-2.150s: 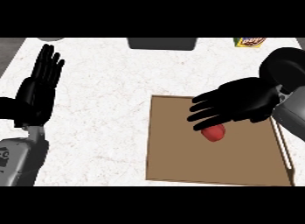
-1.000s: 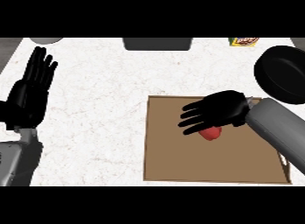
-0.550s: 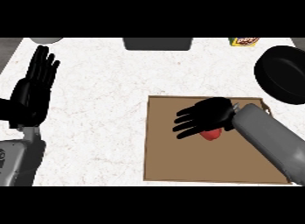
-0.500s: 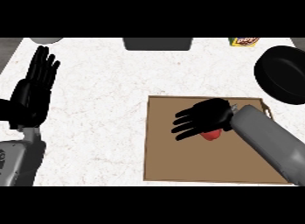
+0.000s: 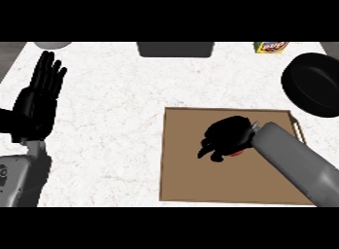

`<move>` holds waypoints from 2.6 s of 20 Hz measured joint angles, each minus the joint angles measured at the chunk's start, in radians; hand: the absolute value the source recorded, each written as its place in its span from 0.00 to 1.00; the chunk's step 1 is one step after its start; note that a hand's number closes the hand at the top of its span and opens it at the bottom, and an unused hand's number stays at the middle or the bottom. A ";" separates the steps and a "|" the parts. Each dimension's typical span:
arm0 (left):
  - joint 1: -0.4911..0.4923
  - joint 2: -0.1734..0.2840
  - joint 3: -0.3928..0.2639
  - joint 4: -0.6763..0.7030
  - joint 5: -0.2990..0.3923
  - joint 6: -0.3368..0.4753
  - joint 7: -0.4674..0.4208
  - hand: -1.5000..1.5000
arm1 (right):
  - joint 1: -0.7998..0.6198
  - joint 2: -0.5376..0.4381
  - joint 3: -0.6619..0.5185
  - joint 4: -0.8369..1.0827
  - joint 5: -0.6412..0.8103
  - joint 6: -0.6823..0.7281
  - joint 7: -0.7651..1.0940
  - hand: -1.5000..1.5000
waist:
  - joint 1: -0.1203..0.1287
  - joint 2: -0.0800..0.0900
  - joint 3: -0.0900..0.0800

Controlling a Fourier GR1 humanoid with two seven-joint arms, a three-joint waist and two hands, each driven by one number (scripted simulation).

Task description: Pick the bell pepper from the tray and place it in the pot

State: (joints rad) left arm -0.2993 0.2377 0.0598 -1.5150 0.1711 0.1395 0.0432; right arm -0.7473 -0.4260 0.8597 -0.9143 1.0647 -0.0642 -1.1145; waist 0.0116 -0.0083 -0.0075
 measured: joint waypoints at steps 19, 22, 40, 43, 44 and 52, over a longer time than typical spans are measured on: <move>0.032 0.002 0.026 -0.007 -0.004 -0.007 -0.004 0.50 | 0.137 -0.007 -0.234 -0.162 -0.210 -0.030 0.267 1.00 | -0.042 -0.004 0.004; 0.045 0.004 0.037 -0.006 -0.003 0.001 -0.004 0.50 | 0.174 0.065 -0.336 -0.134 -0.263 -0.039 0.497 1.00 | -0.072 -0.013 0.004; 0.067 0.021 0.056 -0.028 0.014 -0.025 0.002 0.50 | 0.119 0.088 -0.705 -0.592 -0.066 -0.128 1.603 1.00 | -0.053 -0.008 0.005; 0.043 0.012 0.049 -0.018 0.006 -0.021 0.005 0.50 | 0.156 0.020 -0.771 -0.677 -0.091 -0.044 1.639 1.00 | -0.041 -0.002 0.006; 0.039 0.008 0.045 -0.020 0.003 -0.020 0.004 0.50 | 0.171 -0.004 -0.802 -0.677 -0.110 -0.032 1.626 1.00 | -0.037 0.000 0.006; 0.045 -0.014 0.024 -0.034 -0.015 -0.026 -0.004 0.50 | 0.232 -0.155 -1.031 -0.513 -0.244 -0.031 1.423 1.00 | -0.014 0.009 0.008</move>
State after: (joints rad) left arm -0.2546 0.2233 0.0837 -1.5488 0.1563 0.1133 0.0394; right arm -0.5150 -0.5806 -0.1715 -1.4274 0.8209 -0.0950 0.3081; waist -0.0027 0.0006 0.0004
